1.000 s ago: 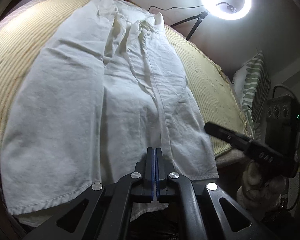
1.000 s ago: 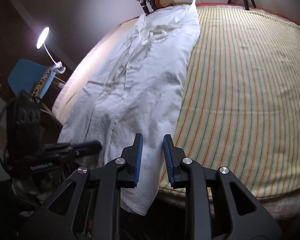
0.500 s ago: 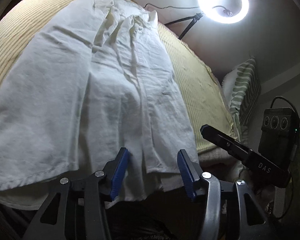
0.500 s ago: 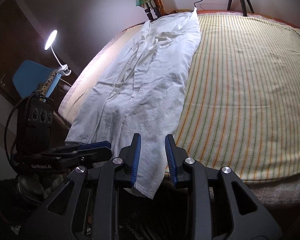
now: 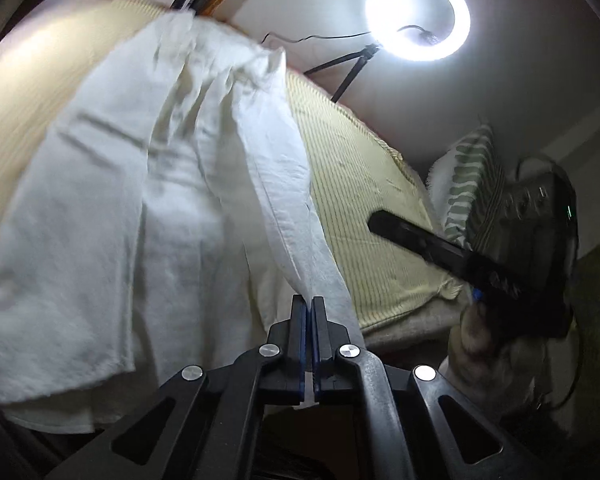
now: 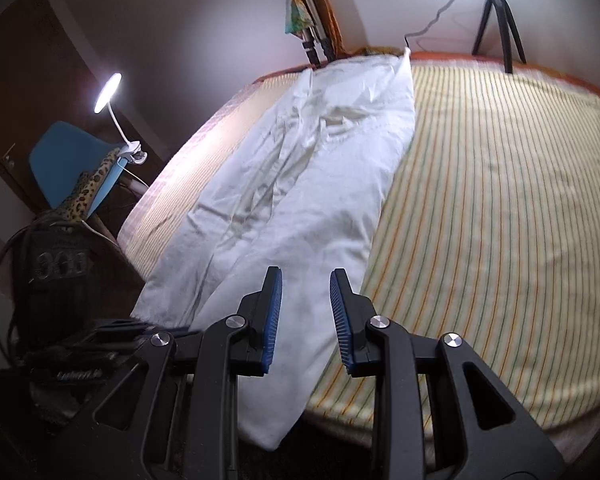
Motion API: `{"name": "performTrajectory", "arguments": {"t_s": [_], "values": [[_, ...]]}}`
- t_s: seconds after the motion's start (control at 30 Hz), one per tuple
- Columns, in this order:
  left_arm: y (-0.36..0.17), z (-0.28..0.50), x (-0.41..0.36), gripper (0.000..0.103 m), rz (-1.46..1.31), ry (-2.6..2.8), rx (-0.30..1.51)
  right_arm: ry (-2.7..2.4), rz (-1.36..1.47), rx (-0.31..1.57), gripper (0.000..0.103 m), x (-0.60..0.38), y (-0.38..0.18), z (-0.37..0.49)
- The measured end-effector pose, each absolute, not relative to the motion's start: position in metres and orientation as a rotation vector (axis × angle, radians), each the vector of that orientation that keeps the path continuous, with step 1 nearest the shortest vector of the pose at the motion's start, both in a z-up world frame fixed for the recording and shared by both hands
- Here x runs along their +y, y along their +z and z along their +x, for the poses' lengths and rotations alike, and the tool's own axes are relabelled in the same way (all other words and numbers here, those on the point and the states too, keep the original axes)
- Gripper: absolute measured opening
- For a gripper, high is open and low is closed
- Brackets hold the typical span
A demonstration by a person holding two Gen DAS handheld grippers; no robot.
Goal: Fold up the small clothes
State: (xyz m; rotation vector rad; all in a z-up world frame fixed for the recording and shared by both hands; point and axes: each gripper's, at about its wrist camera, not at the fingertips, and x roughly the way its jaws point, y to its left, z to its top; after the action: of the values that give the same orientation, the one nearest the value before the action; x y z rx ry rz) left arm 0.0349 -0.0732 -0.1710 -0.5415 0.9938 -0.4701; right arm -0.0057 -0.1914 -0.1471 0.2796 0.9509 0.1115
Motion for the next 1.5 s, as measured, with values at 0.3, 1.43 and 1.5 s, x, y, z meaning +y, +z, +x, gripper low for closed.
{"name": "performTrajectory", "arguments": {"t_s": [0.3, 1.43, 1.5], "values": [[-0.209, 0.043, -0.074, 0.003, -0.59, -0.455, 1.094, 0.1, 0.199, 0.974, 0.026, -0.199, -0.183, 0.081], [-0.164, 0.082, -0.006, 0.038, -0.505, -0.305, 0.961, 0.115, 0.261, 1.081, 0.024, -0.296, -0.217, 0.259], [-0.167, 0.085, -0.001, 0.038, -0.51, -0.295, 0.964, 0.099, 0.309, 1.061, 0.024, -0.312, -0.219, 0.267]]}}
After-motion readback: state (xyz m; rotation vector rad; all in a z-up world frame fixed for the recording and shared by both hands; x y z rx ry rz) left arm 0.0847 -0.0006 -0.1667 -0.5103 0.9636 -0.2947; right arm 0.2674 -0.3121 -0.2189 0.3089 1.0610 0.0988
